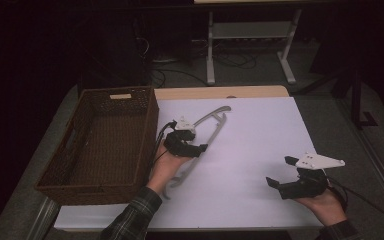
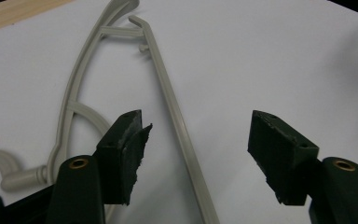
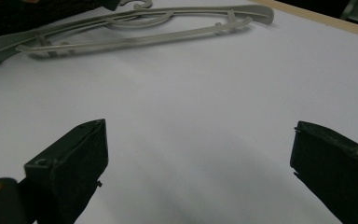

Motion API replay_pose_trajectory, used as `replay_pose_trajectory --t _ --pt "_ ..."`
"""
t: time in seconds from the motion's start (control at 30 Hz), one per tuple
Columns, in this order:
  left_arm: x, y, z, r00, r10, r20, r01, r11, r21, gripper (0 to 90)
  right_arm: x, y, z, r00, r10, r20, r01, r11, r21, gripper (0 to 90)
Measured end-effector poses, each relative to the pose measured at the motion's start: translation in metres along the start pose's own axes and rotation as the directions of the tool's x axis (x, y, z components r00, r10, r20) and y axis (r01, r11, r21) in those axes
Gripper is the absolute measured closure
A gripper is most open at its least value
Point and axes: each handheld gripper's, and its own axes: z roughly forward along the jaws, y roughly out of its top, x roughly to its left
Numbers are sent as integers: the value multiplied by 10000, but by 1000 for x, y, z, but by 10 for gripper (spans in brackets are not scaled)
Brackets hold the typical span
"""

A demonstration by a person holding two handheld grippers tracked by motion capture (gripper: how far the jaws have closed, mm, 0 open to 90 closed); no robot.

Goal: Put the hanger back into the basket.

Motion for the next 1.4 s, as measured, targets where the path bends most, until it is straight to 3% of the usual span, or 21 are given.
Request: replay_pose_trajectory --t 0.23,0.33,0.5,1.1,1.4 --pt "10 6 30 10000 15 -56 -12 9986 536 486 0 0 0 10000 22 -5 -22 10000 -8 35" --pt "13 5 42 9999 -120 -48 123 9979 634 515 -1 0 0 10000 48 -18 -48 10000 -7 35" --pt "12 5 53 10000 50 -29 -48 9961 877 544 -1 -1 0 9999 91 -55 -91 10000 24 40" --pt "6 1 65 9979 612 -190 -582 9898 1299 668 -4 -1 -1 9999 151 -23 -151 9999 -69 47" --pt "7 1 67 9992 380 -139 -358 9898 1382 737 -4 -1 -1 9999 169 -29 -170 9998 -96 48"
